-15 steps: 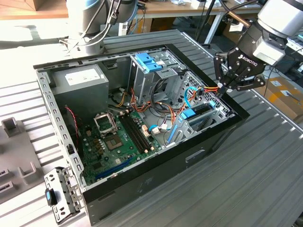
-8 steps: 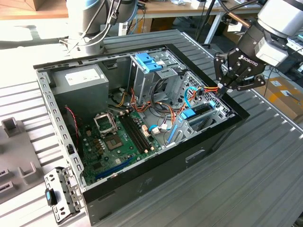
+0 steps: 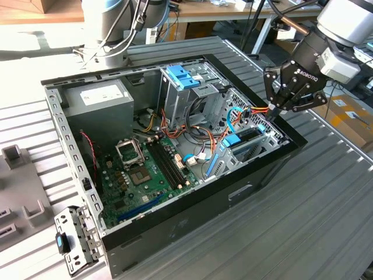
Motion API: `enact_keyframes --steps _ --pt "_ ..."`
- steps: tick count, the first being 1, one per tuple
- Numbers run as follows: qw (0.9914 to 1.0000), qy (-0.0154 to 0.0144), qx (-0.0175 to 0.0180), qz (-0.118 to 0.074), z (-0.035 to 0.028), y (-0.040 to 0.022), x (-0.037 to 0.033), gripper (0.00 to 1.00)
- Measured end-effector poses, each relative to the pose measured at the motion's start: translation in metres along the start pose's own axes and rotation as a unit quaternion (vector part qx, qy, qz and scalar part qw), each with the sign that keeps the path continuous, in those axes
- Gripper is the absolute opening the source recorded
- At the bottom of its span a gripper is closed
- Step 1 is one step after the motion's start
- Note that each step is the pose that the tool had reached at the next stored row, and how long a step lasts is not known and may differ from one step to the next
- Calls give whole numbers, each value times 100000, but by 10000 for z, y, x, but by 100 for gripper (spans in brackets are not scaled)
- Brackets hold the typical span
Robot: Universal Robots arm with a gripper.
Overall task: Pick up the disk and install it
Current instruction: 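Insert the first disk wire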
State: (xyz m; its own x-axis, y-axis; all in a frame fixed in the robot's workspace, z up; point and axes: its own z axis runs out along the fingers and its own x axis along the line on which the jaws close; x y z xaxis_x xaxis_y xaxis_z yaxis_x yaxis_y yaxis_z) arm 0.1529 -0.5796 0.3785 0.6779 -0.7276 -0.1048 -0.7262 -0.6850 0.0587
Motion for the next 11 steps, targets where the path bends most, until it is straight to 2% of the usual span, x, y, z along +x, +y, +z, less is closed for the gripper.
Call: enact_keyframes --steps 3,6,10,11 --pt "99982 94 -183 -1866 0 0 0 11" --pt "99909 218 -415 -4245 0 0 0 11" --pt "99894 235 -449 -4564 0 0 0 11" --pt "99893 563 -121 -4590 2 -1 0 11"
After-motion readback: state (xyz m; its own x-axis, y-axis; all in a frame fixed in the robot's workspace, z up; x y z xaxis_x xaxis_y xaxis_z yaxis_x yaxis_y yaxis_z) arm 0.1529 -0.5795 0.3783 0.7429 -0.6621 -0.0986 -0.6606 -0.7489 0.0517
